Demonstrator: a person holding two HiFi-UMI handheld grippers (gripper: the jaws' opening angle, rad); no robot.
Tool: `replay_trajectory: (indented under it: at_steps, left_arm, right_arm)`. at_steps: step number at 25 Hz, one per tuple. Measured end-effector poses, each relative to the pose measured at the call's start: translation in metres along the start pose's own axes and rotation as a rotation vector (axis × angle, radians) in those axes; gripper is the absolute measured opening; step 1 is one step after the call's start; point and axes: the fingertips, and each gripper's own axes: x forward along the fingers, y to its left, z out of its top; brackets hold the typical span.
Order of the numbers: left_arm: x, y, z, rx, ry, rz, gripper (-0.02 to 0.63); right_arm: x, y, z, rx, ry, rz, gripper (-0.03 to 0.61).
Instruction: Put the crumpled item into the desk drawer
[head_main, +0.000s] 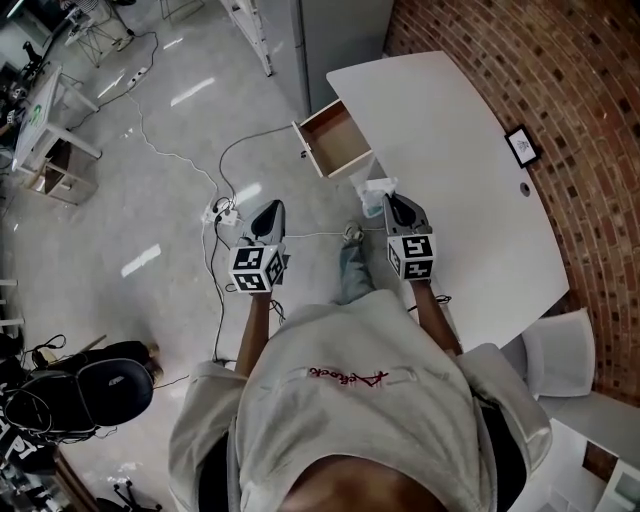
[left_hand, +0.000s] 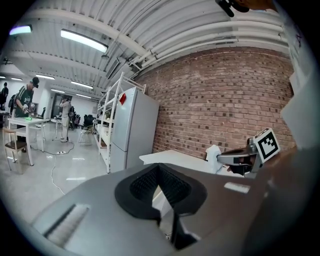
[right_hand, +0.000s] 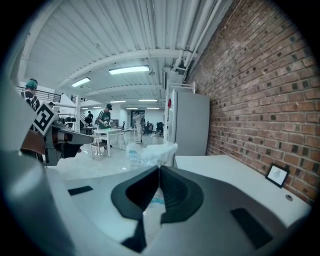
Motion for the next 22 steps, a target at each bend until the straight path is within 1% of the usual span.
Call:
replay_trajectory:
  at_steps: [4,8,13,18,22]
  left_arm:
    - [0.023,0.015,0.007,-0.003,0.008,0.017,0.009]
    - [0.058,0.027,0.018,0.010,0.018,0.032,0.009]
    - [0.112,0.044,0.034,-0.005,0.025,0.055,0.009]
    - [0.175,0.060,0.057,-0.016,0.026,0.072,0.009]
    - [0.218,0.069,0.074,0.005,0.020,0.083,0.009]
  right_arm:
    - [0.033,-0.011,0.008,0.004,0.000,0.017,0.015]
    - [0.067,-0.029,0.022,0.006,-0.014,0.035,0.015]
    - [0.118,-0.058,0.037,0.002,-0.004,0.065,0.015]
    - [0.175,-0.096,0.058,-0.004,-0.005,0.092,0.015]
    - [0.214,-0.121,0.073,0.000,-0.002,0.112,0.015]
